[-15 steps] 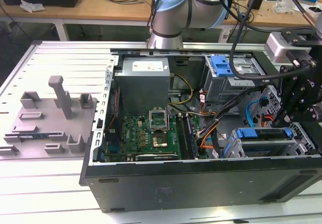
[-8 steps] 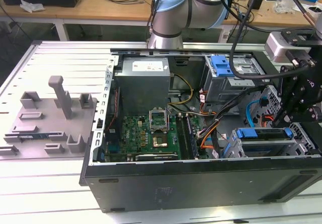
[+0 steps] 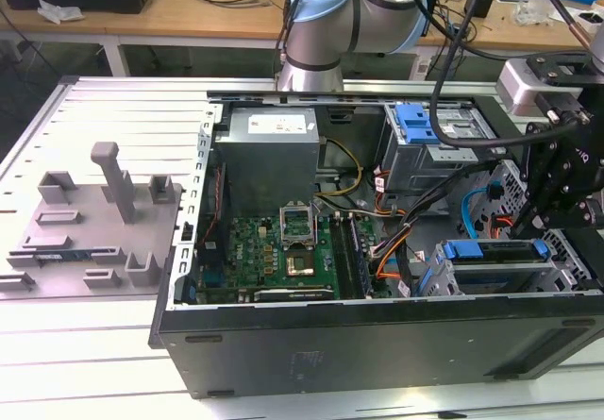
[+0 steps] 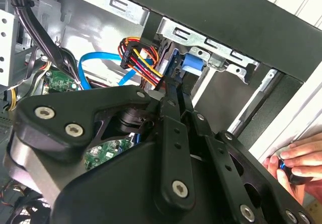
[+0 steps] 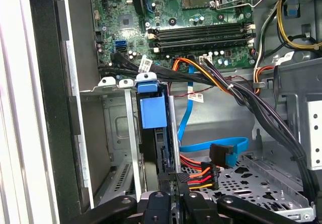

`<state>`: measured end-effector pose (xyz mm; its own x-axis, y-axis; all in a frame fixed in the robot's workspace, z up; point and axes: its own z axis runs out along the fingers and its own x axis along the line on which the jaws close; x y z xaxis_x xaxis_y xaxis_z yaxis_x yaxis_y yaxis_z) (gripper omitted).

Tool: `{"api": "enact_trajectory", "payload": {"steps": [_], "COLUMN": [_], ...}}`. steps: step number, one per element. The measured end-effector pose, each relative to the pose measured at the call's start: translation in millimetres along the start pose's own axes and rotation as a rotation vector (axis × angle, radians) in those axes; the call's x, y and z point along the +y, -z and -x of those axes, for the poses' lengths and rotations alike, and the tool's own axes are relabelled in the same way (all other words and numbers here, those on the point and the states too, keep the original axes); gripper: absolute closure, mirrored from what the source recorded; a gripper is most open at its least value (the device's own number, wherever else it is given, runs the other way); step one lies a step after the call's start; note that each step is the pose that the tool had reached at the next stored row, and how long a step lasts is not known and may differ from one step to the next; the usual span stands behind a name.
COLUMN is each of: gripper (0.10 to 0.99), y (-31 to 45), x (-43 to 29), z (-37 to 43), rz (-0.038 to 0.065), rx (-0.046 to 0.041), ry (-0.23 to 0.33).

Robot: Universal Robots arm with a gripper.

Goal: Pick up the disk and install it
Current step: 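Insert the first disk wire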

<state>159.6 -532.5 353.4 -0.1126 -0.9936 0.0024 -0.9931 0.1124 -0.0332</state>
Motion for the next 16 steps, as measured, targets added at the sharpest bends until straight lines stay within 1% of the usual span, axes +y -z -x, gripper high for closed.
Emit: {"api": "enact_trajectory", "payload": {"steps": [16], "gripper": [0.922], "y": [-2.7], "x": [0.6], "z": [-0.1], "rz": [0.001], "rx": [0.0000], "ry": [0.000]}}
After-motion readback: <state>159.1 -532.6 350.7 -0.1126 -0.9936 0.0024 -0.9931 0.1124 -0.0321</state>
